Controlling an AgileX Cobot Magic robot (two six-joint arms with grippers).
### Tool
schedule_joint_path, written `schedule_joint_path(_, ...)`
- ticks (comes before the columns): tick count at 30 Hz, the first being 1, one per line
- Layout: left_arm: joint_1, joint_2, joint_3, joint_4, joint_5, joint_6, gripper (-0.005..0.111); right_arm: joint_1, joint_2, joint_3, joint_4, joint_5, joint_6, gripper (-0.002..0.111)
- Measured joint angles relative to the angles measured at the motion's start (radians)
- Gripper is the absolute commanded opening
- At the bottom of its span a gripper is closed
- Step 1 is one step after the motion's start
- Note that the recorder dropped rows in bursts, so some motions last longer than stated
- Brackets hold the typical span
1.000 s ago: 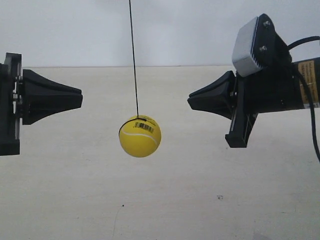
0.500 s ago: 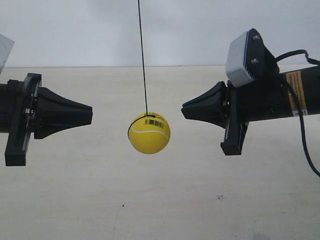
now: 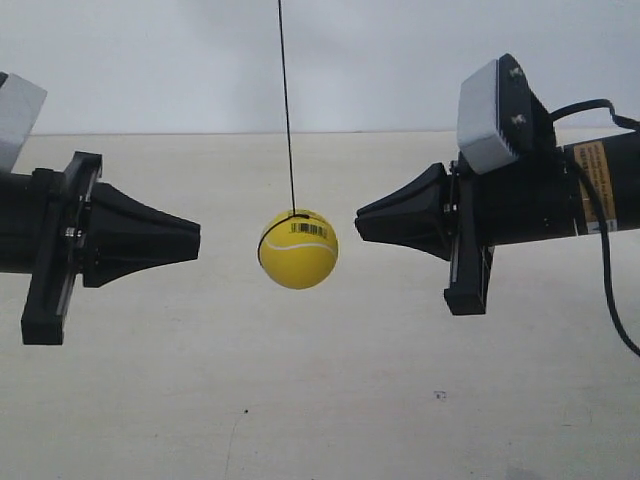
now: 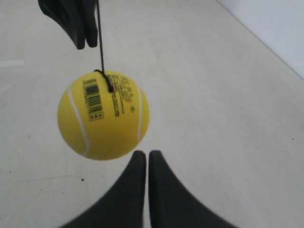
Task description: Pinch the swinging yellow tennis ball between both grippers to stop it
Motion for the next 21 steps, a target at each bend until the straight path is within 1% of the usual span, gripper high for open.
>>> schedule_joint_path(3,-0.028,0.000,0.000,-0.005,-0.002,0.000,0.005,0.000,0.002,0.000,0.001,0.000,0.000,0.000)
schedule_joint_path(5,-0.036,0.000,0.000,-0.007,-0.002,0.002,0.005,0.000,0.002,0.000,0.005,-0.005,0.000,0.000)
schedule_joint_path(21,-0.036,0.000,0.000,-0.007,-0.002,0.002,0.005,0.000,0.074,0.000,0.039,-0.070,-0.025,0.000)
